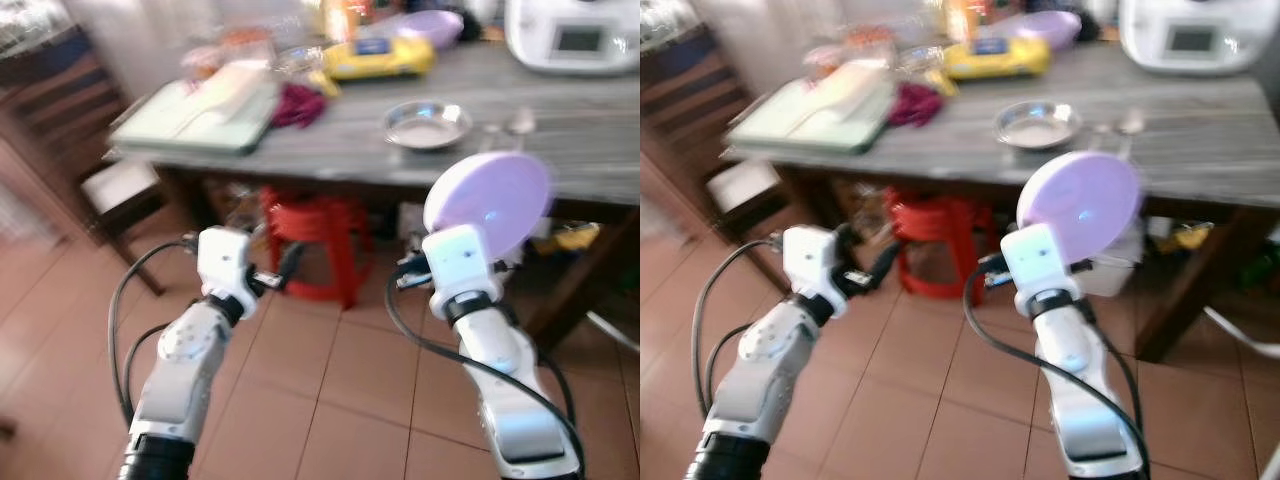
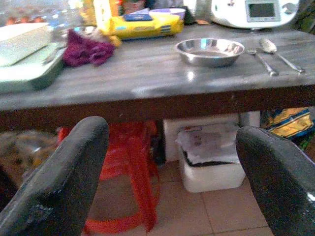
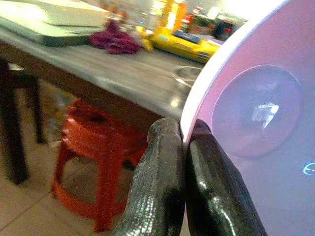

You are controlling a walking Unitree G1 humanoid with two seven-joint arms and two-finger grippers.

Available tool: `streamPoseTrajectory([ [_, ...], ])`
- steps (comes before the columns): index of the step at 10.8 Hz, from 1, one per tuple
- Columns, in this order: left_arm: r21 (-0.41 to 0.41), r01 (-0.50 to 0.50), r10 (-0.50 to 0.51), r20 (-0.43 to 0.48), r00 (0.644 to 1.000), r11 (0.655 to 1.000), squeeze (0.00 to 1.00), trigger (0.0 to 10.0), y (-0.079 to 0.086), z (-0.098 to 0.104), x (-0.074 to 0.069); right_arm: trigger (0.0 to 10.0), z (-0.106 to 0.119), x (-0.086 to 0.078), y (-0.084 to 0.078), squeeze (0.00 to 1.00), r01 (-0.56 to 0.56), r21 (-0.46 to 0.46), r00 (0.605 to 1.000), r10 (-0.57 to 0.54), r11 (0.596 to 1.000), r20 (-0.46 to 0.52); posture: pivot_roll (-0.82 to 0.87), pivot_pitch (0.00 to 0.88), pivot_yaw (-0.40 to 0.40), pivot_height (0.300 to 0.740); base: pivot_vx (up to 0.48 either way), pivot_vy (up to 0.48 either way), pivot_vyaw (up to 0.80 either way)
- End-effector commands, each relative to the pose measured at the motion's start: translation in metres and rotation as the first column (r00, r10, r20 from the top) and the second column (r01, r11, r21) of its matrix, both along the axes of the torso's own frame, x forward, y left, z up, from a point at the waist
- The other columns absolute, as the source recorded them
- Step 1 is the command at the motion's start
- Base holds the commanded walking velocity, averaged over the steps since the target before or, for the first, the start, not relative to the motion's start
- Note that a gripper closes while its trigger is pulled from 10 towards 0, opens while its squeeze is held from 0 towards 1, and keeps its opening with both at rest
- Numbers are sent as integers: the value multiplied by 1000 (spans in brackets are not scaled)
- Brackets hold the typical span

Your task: Setting the table

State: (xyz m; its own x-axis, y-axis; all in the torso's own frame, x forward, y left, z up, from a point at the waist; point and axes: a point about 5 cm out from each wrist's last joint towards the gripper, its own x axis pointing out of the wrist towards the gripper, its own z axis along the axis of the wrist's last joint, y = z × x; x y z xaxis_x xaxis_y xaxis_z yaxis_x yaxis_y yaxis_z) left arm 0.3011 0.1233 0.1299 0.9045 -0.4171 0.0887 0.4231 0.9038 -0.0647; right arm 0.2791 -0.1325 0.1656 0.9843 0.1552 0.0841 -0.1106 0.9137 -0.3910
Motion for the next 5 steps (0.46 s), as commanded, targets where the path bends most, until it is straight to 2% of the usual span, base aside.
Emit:
streamPoseTrajectory([
  [1,2,19,-19,6,1000,1000,0,10000,-5,2,0,10000,4,-1,-5,0,12,3,1000,-12,1000,17,-131,101,142,740,352,0,-719],
  [4,8,19,-19,-1,1000,1000,0,10000,-6,2,1,10000,5,0,-5,0,10,4,1000,-10,1000,20,-128,96,139,740,320,0,-567],
  [5,7,20,-20,-3,1000,1000,0,10000,-6,1,0,10000,5,0,-5,0,10,3,1000,-10,1000,20,-129,95,137,740,0,0,0],
])
